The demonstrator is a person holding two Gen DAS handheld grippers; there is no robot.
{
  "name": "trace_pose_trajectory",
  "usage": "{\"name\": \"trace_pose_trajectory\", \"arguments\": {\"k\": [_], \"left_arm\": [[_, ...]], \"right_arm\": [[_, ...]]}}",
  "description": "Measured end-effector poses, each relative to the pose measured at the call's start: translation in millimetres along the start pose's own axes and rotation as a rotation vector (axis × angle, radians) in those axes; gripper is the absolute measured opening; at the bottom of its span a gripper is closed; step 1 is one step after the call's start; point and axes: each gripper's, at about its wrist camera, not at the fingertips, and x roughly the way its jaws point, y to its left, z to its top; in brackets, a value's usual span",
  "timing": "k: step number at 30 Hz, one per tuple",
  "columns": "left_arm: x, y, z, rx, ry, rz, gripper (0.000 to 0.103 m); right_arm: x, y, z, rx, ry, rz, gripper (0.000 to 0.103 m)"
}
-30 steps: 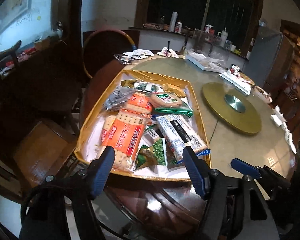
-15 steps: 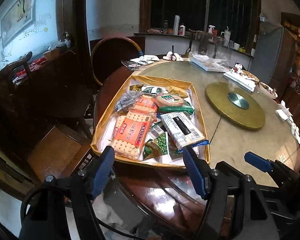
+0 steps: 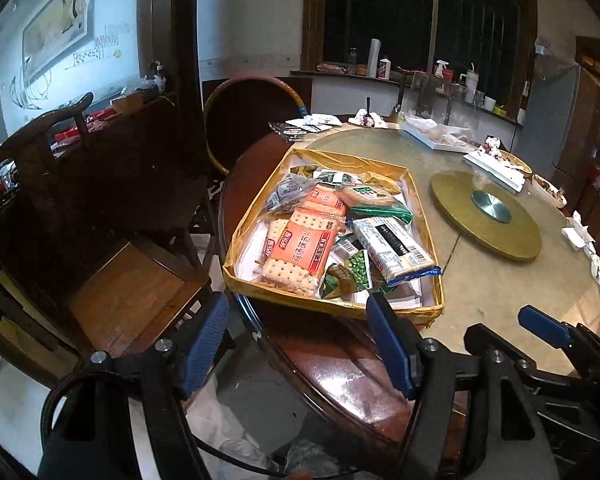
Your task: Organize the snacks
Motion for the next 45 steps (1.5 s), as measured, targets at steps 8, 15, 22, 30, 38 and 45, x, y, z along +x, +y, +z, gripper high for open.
{"name": "trace_pose_trajectory", "arguments": {"k": [8, 15, 22, 30, 38, 45], "left_arm": [[-8, -8, -2, 0.038, -0.034, 0.022, 0.071], [-7, -14, -6, 0.057, -0.030, 0.032, 0.071], [-7, -15, -6, 0.057, -0.033, 0.036, 0.071], [-7, -16, -6, 0.055, -0.027, 0.038, 0.071], [-4, -19, -10, 0.063, -0.026, 0.054, 0.071], [8, -15, -17, 0.064, -0.001, 0.064, 0.072]], "right_arm": [[-6, -4, 3, 0.016, -0.022, -0.007, 0.083], [-6, -8, 2, 0.025, -0.023, -0.004, 0.083], [-6, -8, 2, 0.024, -0.021, -0.005, 0.083], [-5, -8, 2, 0.018, -0.021, -0.003, 0.083], [-3, -7, -2, 0.021, -0.013, 0.007, 0.083], [11, -4, -7, 0.027, 0.002, 0.032, 0.083]]}}
